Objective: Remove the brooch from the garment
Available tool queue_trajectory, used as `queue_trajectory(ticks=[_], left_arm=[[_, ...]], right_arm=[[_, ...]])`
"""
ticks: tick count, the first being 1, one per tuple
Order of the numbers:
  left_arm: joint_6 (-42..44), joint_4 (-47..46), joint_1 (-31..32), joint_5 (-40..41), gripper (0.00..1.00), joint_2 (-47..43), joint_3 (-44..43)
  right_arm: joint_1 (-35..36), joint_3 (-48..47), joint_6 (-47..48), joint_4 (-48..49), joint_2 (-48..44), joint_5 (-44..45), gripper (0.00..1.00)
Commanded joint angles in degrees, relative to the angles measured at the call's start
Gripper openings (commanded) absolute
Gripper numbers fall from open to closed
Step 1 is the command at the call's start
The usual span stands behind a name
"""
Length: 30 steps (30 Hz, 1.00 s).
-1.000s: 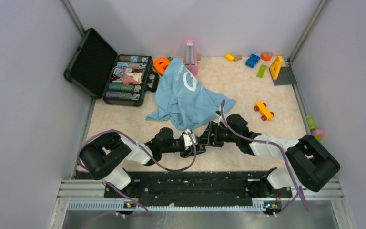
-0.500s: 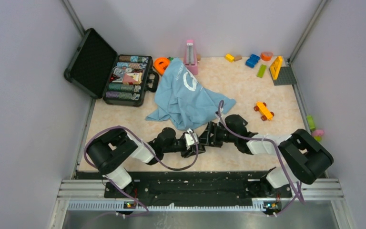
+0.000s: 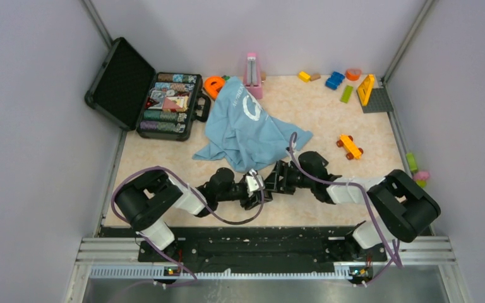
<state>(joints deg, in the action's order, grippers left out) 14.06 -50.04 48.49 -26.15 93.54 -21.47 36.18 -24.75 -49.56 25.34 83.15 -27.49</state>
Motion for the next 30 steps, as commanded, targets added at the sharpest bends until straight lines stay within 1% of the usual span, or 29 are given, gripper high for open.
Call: queue_trajectory(ticks=[1,4,5,6,7,10,15,23,28,30], left_arm=[[0.1,-0.7,0.2,-1.1,0.62,0.2,-1.7],[-0.1,-0.8,0.2,-0.7,0.64,-0.1,-1.6],[-0.1,-0.8,0.2,-0.8,0.83,-0.2,-1.5],[-0.2,-1.0,0.2,-0.9,0.93,-0.3,-1.4],[-0.2,-0.9,0.2,-1.0,0.95,-0.4,-1.4],[-0.6,-1.4,0.2,-0.9,0.96,-1.0,-1.4],[-1.1,-1.2,0.2,0.5,0.97,-5.7,0.1],[0.4,5.5,0.2,5.6,0.99,-13.5,1.0],[-1.4,7.8,0.2,6.2,0.99,-18.1,2.2],[-2.3,10.5,0.2,5.4,0.99,-19.5,2.4]], right_arm=[[-0.5,-1.2,1.0,2.8,0.5,-0.8,0.41],[-0.5,-1.2,1.0,2.6,0.4,-0.8,0.41],[-0.6,-1.3,1.0,2.6,0.3,-0.8,0.41],[-0.6,-1.2,1.0,2.6,0.3,-0.8,0.41],[-0.6,-1.3,1.0,2.5,0.3,-0.8,0.41],[-0.7,-1.4,1.0,2.0,0.2,-0.4,0.41],[-1.3,-2.1,2.2,-0.9,-0.3,0.5,0.41],[-2.0,-3.0,4.4,-5.7,-1.0,1.5,0.41],[-2.8,-3.7,5.7,-9.2,-2.0,2.8,0.41],[-2.8,-4.0,5.9,-9.7,-2.3,2.9,0.41]])
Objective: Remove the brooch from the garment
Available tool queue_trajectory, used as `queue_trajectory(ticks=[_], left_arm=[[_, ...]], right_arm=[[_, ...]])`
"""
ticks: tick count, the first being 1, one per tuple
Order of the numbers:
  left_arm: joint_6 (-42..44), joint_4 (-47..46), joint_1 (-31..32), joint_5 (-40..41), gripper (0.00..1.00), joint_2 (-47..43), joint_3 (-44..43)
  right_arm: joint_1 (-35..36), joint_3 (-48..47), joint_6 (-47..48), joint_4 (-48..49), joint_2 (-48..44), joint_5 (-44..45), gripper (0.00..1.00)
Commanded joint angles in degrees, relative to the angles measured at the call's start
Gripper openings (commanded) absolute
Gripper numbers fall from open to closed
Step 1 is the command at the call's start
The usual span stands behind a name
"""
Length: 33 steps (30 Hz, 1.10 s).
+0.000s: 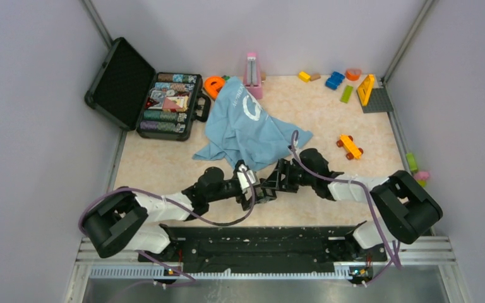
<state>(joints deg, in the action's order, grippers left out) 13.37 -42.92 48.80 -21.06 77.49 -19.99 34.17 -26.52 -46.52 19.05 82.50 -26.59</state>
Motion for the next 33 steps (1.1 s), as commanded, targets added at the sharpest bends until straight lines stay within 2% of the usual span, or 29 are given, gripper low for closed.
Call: queue_trajectory(ticks=[1,6,16,20,24,33], left_arm=[[-1.5,4.9,-0.1,-0.1,0.99,-3.7,0.8],[-2.9,4.4,-0.1,4.2,0.99,-1.5,2.1],[-1.5,-2.5,-0.1,-0.7,0.99,7.0,-0.3],[-1.4,-2.8,-0.1,-0.2,0.99,10.3,-2.0],[-1.3,-5.2,-0.1,0.3,0.99,11.1,-1.4],[-1.0,-4.5,-0.1,1.1,0.99,12.7,-3.0]], right_arm=[[-0.8,-2.4,2.9,-3.6,-1.8,1.8,0.41],[-0.8,-2.5,2.7,-3.2,-2.0,1.2,0.41],[-0.8,-2.3,2.2,-2.5,-2.2,0.0,0.41],[-0.8,-2.2,2.1,-2.4,-2.2,-0.2,0.41],[-0.8,-1.9,2.1,-2.1,-2.4,-0.4,0.41],[-0.8,-1.4,1.7,-0.8,-1.7,-1.0,0.41]])
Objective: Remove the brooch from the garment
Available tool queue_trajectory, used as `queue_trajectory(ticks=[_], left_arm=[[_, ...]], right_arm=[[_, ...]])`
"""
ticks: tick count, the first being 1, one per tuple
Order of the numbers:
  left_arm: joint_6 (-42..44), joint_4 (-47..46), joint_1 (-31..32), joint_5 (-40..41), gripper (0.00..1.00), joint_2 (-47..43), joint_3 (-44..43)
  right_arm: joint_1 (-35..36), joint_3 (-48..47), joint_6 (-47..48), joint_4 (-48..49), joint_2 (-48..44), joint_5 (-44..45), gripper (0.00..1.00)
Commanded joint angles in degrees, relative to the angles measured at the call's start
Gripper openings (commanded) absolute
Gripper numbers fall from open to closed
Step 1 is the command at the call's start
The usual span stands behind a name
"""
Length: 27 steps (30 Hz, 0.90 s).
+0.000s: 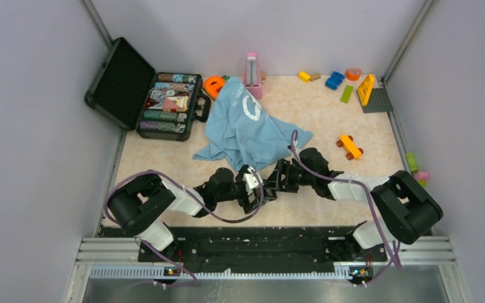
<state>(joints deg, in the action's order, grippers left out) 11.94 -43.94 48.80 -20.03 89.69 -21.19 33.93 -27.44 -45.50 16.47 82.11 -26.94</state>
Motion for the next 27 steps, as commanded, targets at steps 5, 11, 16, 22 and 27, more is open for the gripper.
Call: queue_trajectory(ticks=[5,11,16,22,27], left_arm=[[1.0,-3.5,-0.1,0.7,0.96,-0.3,-1.7],[1.5,-2.4,-0.1,1.4,0.92,-0.6,-2.1],[1.0,-3.5,-0.1,1.7,0.9,0.5,-2.9],[1.2,-3.6,-0.1,0.5,0.93,0.4,-3.1],[1.1,-2.2,-0.1,0.8,0.98,-0.1,-3.1]], right_arm=[[-0.5,-0.3,0.7,1.9,-1.5,-0.9,0.41],[-0.5,0.2,0.7,1.8,-2.1,-0.8,0.41],[-0.5,0.2,0.5,1.6,-2.2,-0.8,0.4],[-0.5,0.1,0.9,0.6,-2.7,-0.3,0.4],[-0.6,-0.4,1.2,-0.4,-2.7,0.3,0.41]])
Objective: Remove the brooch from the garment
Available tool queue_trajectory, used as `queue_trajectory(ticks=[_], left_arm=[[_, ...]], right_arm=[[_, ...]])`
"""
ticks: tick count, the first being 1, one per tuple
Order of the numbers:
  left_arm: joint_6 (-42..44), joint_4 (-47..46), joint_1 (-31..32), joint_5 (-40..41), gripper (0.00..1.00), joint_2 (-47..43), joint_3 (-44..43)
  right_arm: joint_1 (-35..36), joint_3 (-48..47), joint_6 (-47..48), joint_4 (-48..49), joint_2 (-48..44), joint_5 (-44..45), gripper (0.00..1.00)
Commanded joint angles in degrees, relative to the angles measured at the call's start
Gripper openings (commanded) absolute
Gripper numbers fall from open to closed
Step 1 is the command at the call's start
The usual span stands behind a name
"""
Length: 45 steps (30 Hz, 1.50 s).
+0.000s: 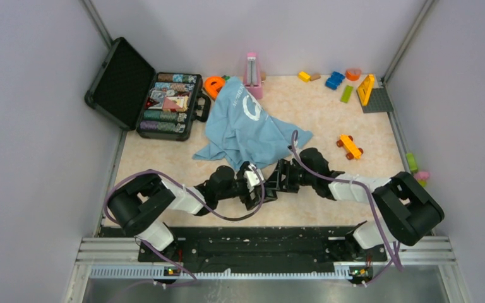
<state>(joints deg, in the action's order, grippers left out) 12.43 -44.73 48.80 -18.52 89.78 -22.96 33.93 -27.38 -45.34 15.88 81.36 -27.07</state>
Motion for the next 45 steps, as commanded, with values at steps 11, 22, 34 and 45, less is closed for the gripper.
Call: queue_trajectory(ticks=[11,22,34,45], left_arm=[[-2.4,8.1,-0.1,-0.7,0.99,-17.2,4.2],[-11.2,14.6,-0.1,9.6,0.99,-27.3,6.1],[-19.5,19.8,-0.3,22.3,0.99,-36.5,7.0],[-17.9,24.9,-0.4,27.8,0.99,-42.8,7.4]], right_arm=[[-1.0,-5.1,5.0,-11.0,-2.4,9.3,0.41],[-4.2,-10.9,11.3,-25.2,-3.6,25.5,0.42],[-8.8,-10.0,14.6,-29.8,-5.8,32.0,0.54],[-8.8,-13.9,16.7,-33.6,-8.1,33.5,0.99]])
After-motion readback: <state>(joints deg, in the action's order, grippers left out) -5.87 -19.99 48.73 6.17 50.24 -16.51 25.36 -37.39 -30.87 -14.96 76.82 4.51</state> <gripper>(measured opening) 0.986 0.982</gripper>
